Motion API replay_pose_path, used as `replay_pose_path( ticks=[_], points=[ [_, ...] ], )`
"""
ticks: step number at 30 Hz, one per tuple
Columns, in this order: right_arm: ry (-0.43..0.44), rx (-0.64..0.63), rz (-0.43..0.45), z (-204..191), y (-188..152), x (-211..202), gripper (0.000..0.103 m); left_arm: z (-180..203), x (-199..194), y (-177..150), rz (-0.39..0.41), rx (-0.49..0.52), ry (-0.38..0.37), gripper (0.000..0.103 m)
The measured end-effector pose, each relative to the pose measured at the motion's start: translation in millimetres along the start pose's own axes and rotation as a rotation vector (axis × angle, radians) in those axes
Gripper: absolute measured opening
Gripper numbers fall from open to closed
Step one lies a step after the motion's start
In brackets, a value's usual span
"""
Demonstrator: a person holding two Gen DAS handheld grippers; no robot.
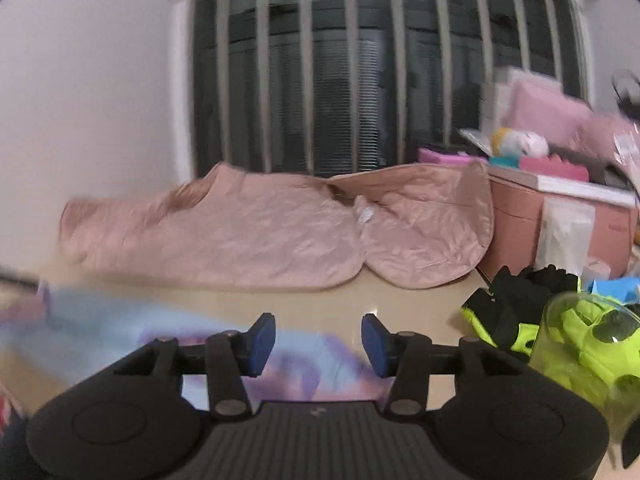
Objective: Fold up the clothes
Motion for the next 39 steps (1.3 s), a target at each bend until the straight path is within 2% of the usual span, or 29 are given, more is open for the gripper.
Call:
replay_pose_path(
  ticks=[4, 5, 7, 8, 11, 13, 15, 16, 17, 18, 20, 21, 24, 26, 28, 29, 30, 32, 34, 35, 36, 38, 39],
  points=[
    [0.046, 0.032, -0.223, 13, 0, 73, 0.045, 4, 18, -9, -0.041, 0.026, 0.06, 0.016],
    [0.061, 0.052, -0.265, 15, -3, 84, 0.041, 3, 19, -11, -0.047, 0.023, 0.059, 0.017],
    [0.034, 0.04, -0.283, 13, -5, 92, 0.007, 1, 21, -17, -0.059, 0.018, 0.068, 0.02],
    [0.029, 0.031, -0.278, 10, -5, 91, 0.003, -2, 22, -20, -0.069, 0.021, 0.077, 0.02],
    [-0.068, 0.012, -0.208, 9, -1, 86, 0.003, -5, 23, -22, -0.07, 0.026, 0.079, 0.021],
    [-0.091, 0.015, -0.17, 9, -3, 89, 0.004, -6, 23, -22, -0.072, 0.026, 0.077, 0.021],
    [-0.093, 0.013, -0.163, 6, -5, 90, 0.015, -9, 19, -19, -0.066, 0.013, 0.086, 0.023],
    [-0.101, 0.004, -0.164, 4, -4, 83, 0.018, -11, 16, -18, -0.057, 0.006, 0.09, 0.027],
    [-0.138, -0.017, -0.133, 3, -2, 69, 0.031, -12, 12, -18, -0.049, -0.001, 0.094, 0.031],
    [-0.183, -0.042, -0.093, 1, 0, 52, 0.05, -14, 5, -17, -0.039, -0.012, 0.097, 0.032],
    [-0.26, -0.049, -0.055, 2, 0, 27, 0.066, -16, -8, -17, -0.019, -0.034, 0.102, 0.036],
    [-0.281, -0.027, -0.054, 3, -5, 16, 0.066, -15, -13, -19, -0.01, -0.044, 0.096, 0.037],
    [-0.259, 0.06, -0.097, 3, -23, 15, 0.065, -7, -23, -27, 0.002, -0.081, 0.067, 0.041],
    [-0.26, 0.106, -0.122, 2, -33, 18, 0.06, 3, -22, -33, 0.009, -0.04, 0.063, 0.041],
    [-0.271, 0.102, -0.132, -4, -39, 24, 0.039, 10, -17, -39, 0.004, 0.002, 0.091, 0.041],
    [-0.275, 0.083, -0.134, -8, -41, 25, 0.016, 9, -16, -40, -0.002, -0.007, 0.102, 0.041],
    [-0.279, 0.064, -0.135, -12, -44, 26, 0.015, 7, -14, -41, -0.008, -0.017, 0.114, 0.041],
    [-0.302, 0.048, -0.143, -15, -46, 23, 0.015, 4, -14, -40, -0.008, -0.08, 0.111, 0.04],
    [-0.327, 0.036, -0.136, -18, -45, 18, 0.018, 17, -16, -35, 0.011, -0.128, 0.034, 0.041],
    [-0.339, 0.029, -0.119, -20, -42, 13, 0.028, 32, -14, -31, 0.025, -0.116, -0.013, 0.041],
    [-0.352, 0.023, -0.102, -22, -40, 8, 0.044, 48, -12, -27, 0.04, -0.107, -0.055, 0.044],
    [-0.346, 0.014, -0.067, -24, -35, 0, 0.057, 81, 1, -18, 0.069, -0.116, -0.098, 0.053],
    [-0.34, 0.032, -0.065, -22, -34, -2, 0.057, 99, 10, -14, 0.081, -0.121, -0.119, 0.053]
  ],
)
Point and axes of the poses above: each gripper's, at about its wrist camera, not at the fingertips, and x roughly the way its jaws point, z to its right, y to its top, the point moved 5 cm from there along x, roughly the way its jaws point, and after that the axes turned 10 degrees about -x, right-handed, at the moved point
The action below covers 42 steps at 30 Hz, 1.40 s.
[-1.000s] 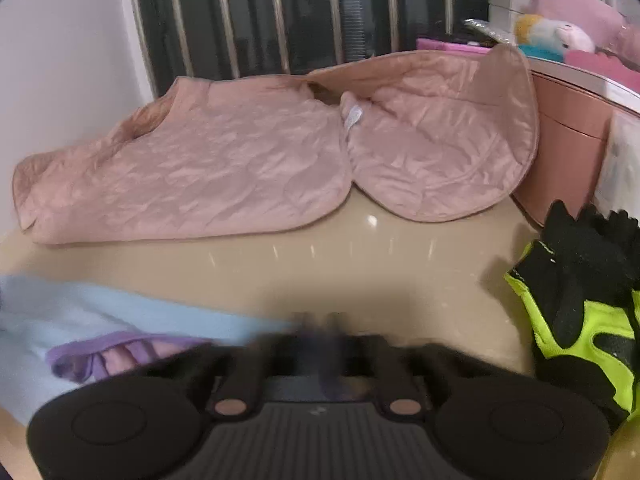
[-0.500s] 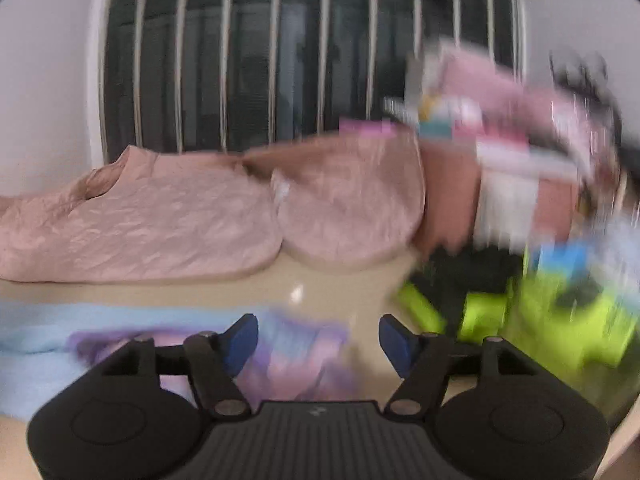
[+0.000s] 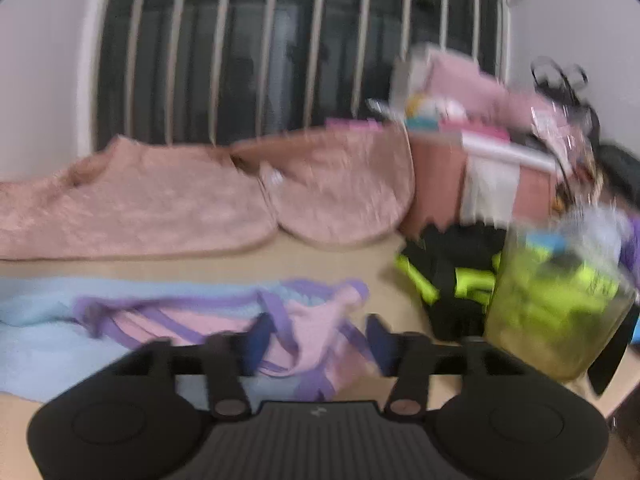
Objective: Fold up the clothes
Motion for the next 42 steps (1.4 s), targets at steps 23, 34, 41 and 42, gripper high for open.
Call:
replay_pose_path(
  ticks=[23, 34, 41, 42],
  points=[
    [0.218, 0.256, -0.005, 16, -12, 22, 0.069, 101, 73, -76, -0.161, 0.337, -0.052, 0.061],
    [0.009, 0.081, -0.018, -2, -12, 38, 0.023, 102, 75, -77, -0.156, 0.359, -0.028, 0.067],
    [0.065, -0.014, 0.058, -16, 22, 18, 0.009, 76, 26, -44, -0.128, 0.285, -0.109, 0.072],
    [0.091, -0.031, 0.084, -21, 32, 9, 0.009, 65, 13, -36, -0.106, 0.263, -0.108, 0.073]
  ],
)
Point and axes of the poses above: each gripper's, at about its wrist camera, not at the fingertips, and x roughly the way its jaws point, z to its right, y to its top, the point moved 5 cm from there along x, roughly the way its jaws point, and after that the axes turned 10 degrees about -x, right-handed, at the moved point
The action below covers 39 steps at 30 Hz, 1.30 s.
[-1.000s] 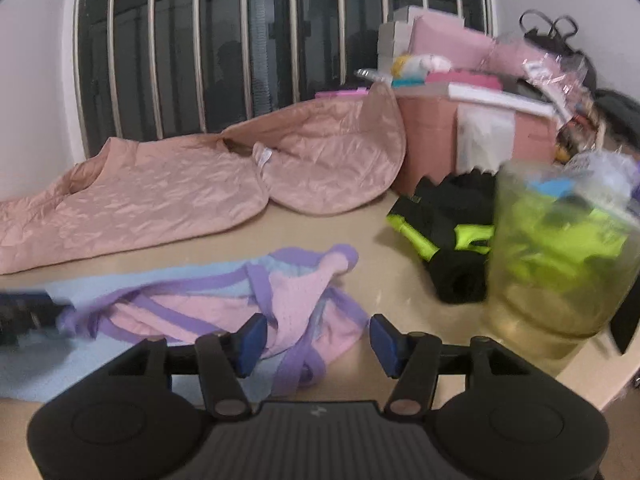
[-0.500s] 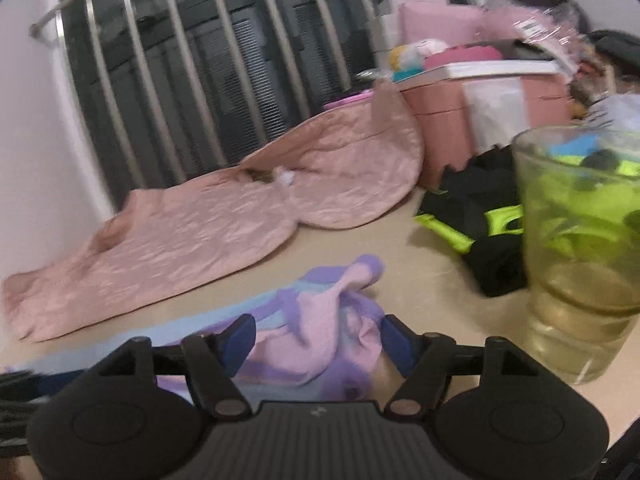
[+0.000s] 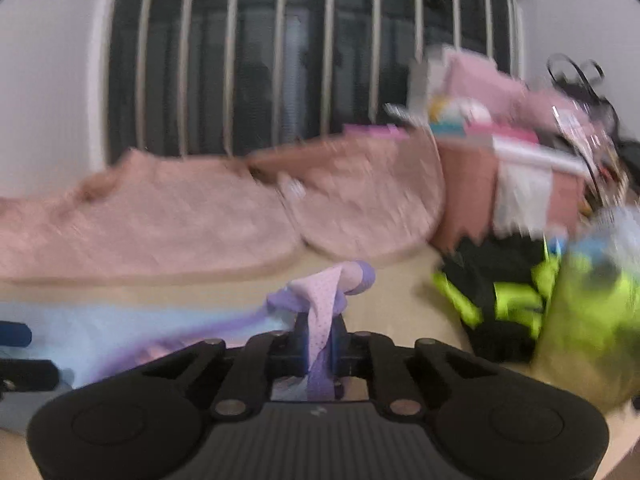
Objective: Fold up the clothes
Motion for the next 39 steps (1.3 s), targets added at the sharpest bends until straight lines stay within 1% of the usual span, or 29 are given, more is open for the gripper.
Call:
replay_pose_path(
  ticks=[1, 2, 4, 6, 9, 10, 11, 12, 13, 14, 16, 17, 18, 19, 20, 21, 23, 24, 25, 28, 29, 31, 32, 33, 34, 35, 39],
  points=[
    [0.03, -0.02, 0.026, -7, 11, -7, 0.009, -16, -14, 2, 0.022, -0.031, 0.025, 0.078],
    [0.066, -0.052, 0.048, -20, 21, -14, 0.009, -32, -28, 4, 0.042, -0.064, 0.052, 0.079],
    [0.143, -0.121, 0.081, -51, 36, -24, 0.009, -63, -50, 0, 0.063, -0.15, 0.133, 0.079],
    [0.226, -0.178, 0.085, -95, 40, -26, 0.009, -92, -70, -6, 0.082, -0.231, 0.2, 0.079],
    [0.298, -0.272, 0.044, -162, 26, -18, 0.011, -119, -86, -20, 0.082, -0.325, 0.238, 0.079],
    [0.313, -0.3, 0.025, -182, 19, -14, 0.015, -126, -88, -25, 0.073, -0.342, 0.253, 0.079],
    [0.324, -0.327, 0.015, -194, 14, -12, 0.025, -133, -90, -29, 0.064, -0.355, 0.271, 0.079],
    [0.334, -0.354, 0.009, -204, 10, -11, 0.03, -137, -91, -32, 0.057, -0.352, 0.297, 0.079],
    [0.344, -0.382, 0.002, -215, 6, -10, 0.031, -140, -93, -35, 0.052, -0.347, 0.323, 0.079],
    [0.352, -0.394, 0.017, -215, 8, -17, 0.033, -142, -96, -37, 0.053, -0.334, 0.343, 0.079],
    [0.366, -0.407, 0.063, -210, 16, -36, 0.041, -146, -102, -40, 0.055, -0.308, 0.382, 0.079],
    [0.393, -0.387, 0.095, -200, 22, -47, 0.044, -148, -104, -41, 0.059, -0.303, 0.394, 0.079],
    [0.426, -0.357, 0.131, -188, 29, -58, 0.042, -150, -105, -41, 0.066, -0.304, 0.405, 0.079],
    [0.437, -0.328, 0.148, -176, 35, -62, 0.042, -151, -106, -41, 0.077, -0.309, 0.414, 0.079],
    [0.427, -0.3, 0.138, -165, 38, -60, 0.041, -152, -106, -42, 0.085, -0.315, 0.419, 0.079],
    [0.404, -0.274, 0.109, -156, 36, -47, 0.03, -154, -105, -43, 0.086, -0.324, 0.426, 0.079],
    [0.35, -0.222, 0.042, -142, 31, -16, 0.014, -158, -104, -44, 0.086, -0.341, 0.442, 0.079],
    [0.323, -0.196, 0.008, -135, 28, 0, 0.013, -160, -103, -45, 0.083, -0.344, 0.46, 0.079],
    [0.34, -0.209, -0.022, -138, 24, 9, 0.013, -161, -102, -46, 0.081, -0.346, 0.478, 0.079],
    [0.437, -0.29, -0.108, -155, 14, 28, 0.012, -164, -108, -52, 0.084, -0.36, 0.537, 0.08],
    [0.456, -0.303, -0.073, -154, 26, 24, 0.012, -164, -111, -54, 0.091, -0.363, 0.549, 0.08],
    [0.483, -0.32, 0.044, -147, 61, 9, 0.018, -163, -114, -58, 0.096, -0.373, 0.574, 0.08],
    [0.543, -0.34, 0.075, -151, 80, 7, 0.026, -162, -113, -59, 0.102, -0.385, 0.58, 0.08],
    [0.62, -0.364, 0.096, -157, 101, 9, 0.032, -160, -112, -59, 0.111, -0.394, 0.571, 0.08],
    [0.712, -0.399, 0.105, -169, 116, 12, 0.032, -158, -111, -60, 0.121, -0.404, 0.564, 0.08],
    [0.793, -0.455, 0.096, -190, 123, 20, 0.032, -156, -110, -60, 0.135, -0.42, 0.565, 0.08],
    [1.093, -0.706, 0.031, -279, 141, 57, 0.032, -154, -110, -60, 0.19, -0.525, 0.558, 0.079]
  ],
)
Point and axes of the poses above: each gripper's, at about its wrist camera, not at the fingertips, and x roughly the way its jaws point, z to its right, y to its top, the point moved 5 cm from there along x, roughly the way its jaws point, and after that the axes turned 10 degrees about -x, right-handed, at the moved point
